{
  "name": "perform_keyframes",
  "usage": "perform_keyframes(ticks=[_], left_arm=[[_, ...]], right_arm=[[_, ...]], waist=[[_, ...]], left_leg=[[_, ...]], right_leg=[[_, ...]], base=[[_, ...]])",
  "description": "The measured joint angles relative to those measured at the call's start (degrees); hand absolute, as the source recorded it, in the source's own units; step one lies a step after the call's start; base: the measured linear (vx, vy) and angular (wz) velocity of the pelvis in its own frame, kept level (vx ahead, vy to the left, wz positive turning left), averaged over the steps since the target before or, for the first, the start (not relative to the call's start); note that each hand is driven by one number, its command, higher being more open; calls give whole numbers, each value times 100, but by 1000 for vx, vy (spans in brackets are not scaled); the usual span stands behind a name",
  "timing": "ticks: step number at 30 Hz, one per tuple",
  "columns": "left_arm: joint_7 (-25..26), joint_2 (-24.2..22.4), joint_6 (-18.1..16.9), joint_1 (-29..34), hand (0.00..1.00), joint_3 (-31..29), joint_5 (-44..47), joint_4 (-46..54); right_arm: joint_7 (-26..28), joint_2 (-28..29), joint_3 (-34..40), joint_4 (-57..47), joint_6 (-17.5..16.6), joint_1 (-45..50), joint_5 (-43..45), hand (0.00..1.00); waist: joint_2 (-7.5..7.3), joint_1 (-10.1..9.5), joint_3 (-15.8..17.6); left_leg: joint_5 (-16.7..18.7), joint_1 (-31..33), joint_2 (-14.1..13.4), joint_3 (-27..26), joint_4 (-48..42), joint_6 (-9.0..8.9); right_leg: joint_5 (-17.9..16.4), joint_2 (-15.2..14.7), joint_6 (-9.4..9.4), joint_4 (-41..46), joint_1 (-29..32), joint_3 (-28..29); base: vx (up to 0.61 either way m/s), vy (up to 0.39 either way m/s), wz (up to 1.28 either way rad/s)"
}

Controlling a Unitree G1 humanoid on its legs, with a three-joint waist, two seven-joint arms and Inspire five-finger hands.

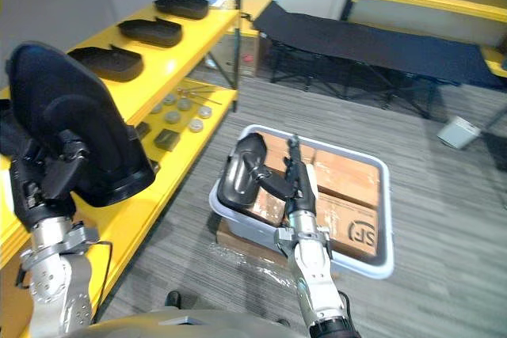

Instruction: Walk over and take three plastic housings, then place them on the shelf

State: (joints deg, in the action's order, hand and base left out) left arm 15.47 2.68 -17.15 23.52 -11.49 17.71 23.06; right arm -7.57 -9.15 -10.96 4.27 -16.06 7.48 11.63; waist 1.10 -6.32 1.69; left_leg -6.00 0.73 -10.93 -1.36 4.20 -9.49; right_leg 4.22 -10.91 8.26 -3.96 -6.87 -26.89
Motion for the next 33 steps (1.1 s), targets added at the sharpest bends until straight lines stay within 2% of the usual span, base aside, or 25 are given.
perform_keyframes(ticks=[3,4,5,6,7,8,9,12,17,20,22,24,25,26,27,28,29,30,31,32,33], left_arm=[[-198,-207,-60,247,0,-334,83,27],[-266,-214,-59,263,0,-383,178,27],[-346,-210,-59,258,0,-385,238,27],[-506,-207,-58,222,0,-345,248,25],[-725,-205,-59,172,0,-201,247,25],[-889,-202,-70,166,0,-92,247,25],[-916,-195,-70,169,0,-69,246,25],[-916,-170,-70,164,0,-158,269,25],[-909,-179,-69,179,0,-133,449,25],[-852,-188,-69,173,0,-17,444,25],[-872,-197,-69,178,0,-6,444,25],[-942,-197,-69,163,0,-19,445,44],[-1011,-191,-69,165,0,-28,439,100],[-1079,-233,-78,183,0,-24,411,133],[-1092,-218,-84,169,0,-36,402,130],[-1096,-182,-103,151,0,-89,318,135],[-1047,-82,-143,110,0,-165,170,145],[-986,8,-165,56,0,-215,140,143],[-861,144,-167,-102,0,-315,153,117],[-777,199,-165,-243,0,-374,220,66],[-747,205,-165,-301,0,-380,212,22]], right_arm=[[159,4,-37,0,75,-93,1,100],[194,5,-13,-3,97,-91,-6,100],[204,4,25,-8,120,-86,-10,100],[201,-10,125,-35,165,-47,-17,100],[193,-40,327,-41,187,40,-19,100],[165,-73,485,-37,189,109,-23,100],[151,-72,525,-34,189,110,-19,100],[241,-6,521,-42,155,63,-18,100],[436,14,466,-86,77,47,-174,100],[513,41,304,-105,70,17,-177,100],[570,53,102,-180,41,-53,-199,100],[588,94,7,-271,-3,-92,-201,100],[590,173,-4,-273,-101,-132,-226,100],[554,192,24,-310,-183,-104,-228,100],[523,167,24,-308,-242,-88,-227,100],[458,181,37,-309,-299,-64,-225,100],[461,141,36,-319,-391,-88,-235,100],[459,176,38,-335,-445,-113,-241,100],[467,225,37,-424,-496,-153,-271,100],[464,213,78,-498,-550,-202,-438,100],[468,202,116,-515,-585,-236,-483,100]], waist=[[-12,-137,-5],[-22,-98,-6],[-23,-38,1],[-27,123,25],[9,190,75],[51,161,112],[54,133,129],[31,45,214],[31,25,318],[-5,12,414],[-27,-15,491],[-135,-109,565],[-263,-186,643],[-217,-153,669],[-225,-145,688],[-230,-119,658],[-224,-89,658],[-188,-69,685],[-272,9,691],[-317,38,728],[-317,31,732]], left_leg=[[-86,212,49,317,-82,-8],[-80,374,46,232,-122,107],[-66,504,-7,-34,-190,221],[-119,646,-143,-551,-337,336],[-304,742,-269,-1157,-440,510],[-477,740,-248,-1358,-422,421],[-497,729,-192,-1342,-387,379],[-488,634,-54,-1502,-282,387],[-493,569,-58,-1691,-285,442],[-191,747,-59,-1635,-868,437],[230,1051,-57,-1430,-1601,461],[479,1248,8,-1295,-2007,511],[749,1354,153,-1297,-2453,703],[1206,1378,332,-1372,-2960,864],[1368,1396,384,-1275,-3040,854],[1476,1332,579,-1097,-2992,920],[1497,1258,661,-905,-2819,966],[1484,1267,699,-713,-2754,1003],[1410,1190,817,-382,-2508,1149],[1358,939,966,-170,-2242,1210],[1336,789,1029,-92,-2123,1229]], right_leg=[[-97,-10,33,88,-146,-408],[-132,-21,42,105,-189,-626],[-153,-20,62,109,-249,-833],[-202,-34,90,167,-342,-1166],[-316,-118,146,358,-428,-1478],[-437,-242,241,542,-455,-1653],[-481,-314,251,620,-444,-1670],[-501,-496,232,700,-366,-1547],[-525,-592,245,833,-221,-1355],[-650,-775,296,1139,-247,-1359],[-832,-907,325,1340,-355,-1549],[-988,-1089,340,1521,-388,-1706],[-1080,-1299,290,1643,-541,-1864],[-1062,-1465,-25,2156,-707,-1905],[-989,-1633,-286,2650,-594,-1707],[-520,-1866,-916,3542,-174,-867],[-93,-1751,-815,4175,280,77],[-350,-1552,-536,4485,508,403],[-983,-1175,-460,4922,867,709],[-1408,-882,-449,4924,1033,797],[-1553,-728,-455,4784,1099,843]], base=[[-3,-21,66],[-20,-17,98],[-37,-12,132],[-11,61,166],[-11,137,169],[-3,140,111],[-23,164,48],[-20,103,-12],[-16,22,-19],[3,6,5],[-8,44,35],[2,115,46],[120,205,74],[181,252,94],[215,298,117],[204,310,116],[226,287,109],[216,151,114],[323,119,122],[314,87,113],[398,121,102]])
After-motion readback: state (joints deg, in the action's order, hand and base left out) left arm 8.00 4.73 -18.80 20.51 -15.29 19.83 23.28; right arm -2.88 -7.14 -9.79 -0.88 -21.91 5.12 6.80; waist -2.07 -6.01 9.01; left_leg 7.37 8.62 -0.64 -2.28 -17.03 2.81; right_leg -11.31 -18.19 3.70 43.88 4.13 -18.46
